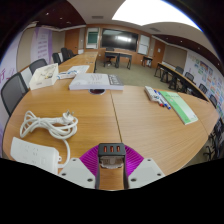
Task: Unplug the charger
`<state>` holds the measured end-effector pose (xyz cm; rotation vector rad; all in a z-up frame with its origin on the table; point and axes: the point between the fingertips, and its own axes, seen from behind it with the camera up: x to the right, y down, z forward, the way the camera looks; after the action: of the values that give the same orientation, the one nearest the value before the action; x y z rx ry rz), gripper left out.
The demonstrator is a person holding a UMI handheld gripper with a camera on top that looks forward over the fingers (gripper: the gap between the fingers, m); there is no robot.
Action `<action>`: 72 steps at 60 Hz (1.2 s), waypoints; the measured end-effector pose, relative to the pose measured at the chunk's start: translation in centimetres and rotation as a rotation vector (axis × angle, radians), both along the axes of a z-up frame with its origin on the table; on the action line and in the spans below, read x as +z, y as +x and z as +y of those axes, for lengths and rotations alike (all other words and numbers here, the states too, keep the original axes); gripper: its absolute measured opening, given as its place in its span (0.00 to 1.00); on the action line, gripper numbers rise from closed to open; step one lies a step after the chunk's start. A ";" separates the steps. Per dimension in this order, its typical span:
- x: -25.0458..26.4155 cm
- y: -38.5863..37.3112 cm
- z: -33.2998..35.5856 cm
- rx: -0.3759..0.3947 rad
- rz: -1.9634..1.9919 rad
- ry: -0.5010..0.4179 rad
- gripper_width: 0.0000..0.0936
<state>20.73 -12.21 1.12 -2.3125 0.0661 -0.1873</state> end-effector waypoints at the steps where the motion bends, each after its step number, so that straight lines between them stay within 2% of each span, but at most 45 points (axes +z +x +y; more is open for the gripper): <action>1: -0.4 0.1 0.0 -0.001 0.013 -0.011 0.34; 5: -1.6 0.5 -0.8 0.006 0.040 -0.048 0.38; 8: -1.4 0.3 0.0 0.014 0.041 -0.038 0.42; 11: -1.2 0.2 0.2 0.025 0.045 -0.039 0.49; 13: -0.7 0.3 0.3 0.031 0.054 -0.037 0.58; 17: -0.1 0.2 0.2 0.042 0.064 -0.027 0.84; 19: 0.3 0.1 0.0 0.046 0.062 -0.020 0.92; 22: 1.3 0.3 -0.5 0.044 0.054 -0.005 0.90; 27: 3.8 0.3 -1.7 0.045 0.039 0.031 0.93; 34: 7.9 -0.4 -4.6 0.049 0.020 0.099 0.92; 48: 15.7 -3.0 -15.2 0.052 0.012 0.219 0.91; 59: 19.2 -4.3 -23.4 0.064 -0.010 0.233 0.91; 72: 21.1 -4.5 -27.6 0.069 -0.017 0.257 0.92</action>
<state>16.23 -39.78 22.24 -2.0538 0.0014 -0.1540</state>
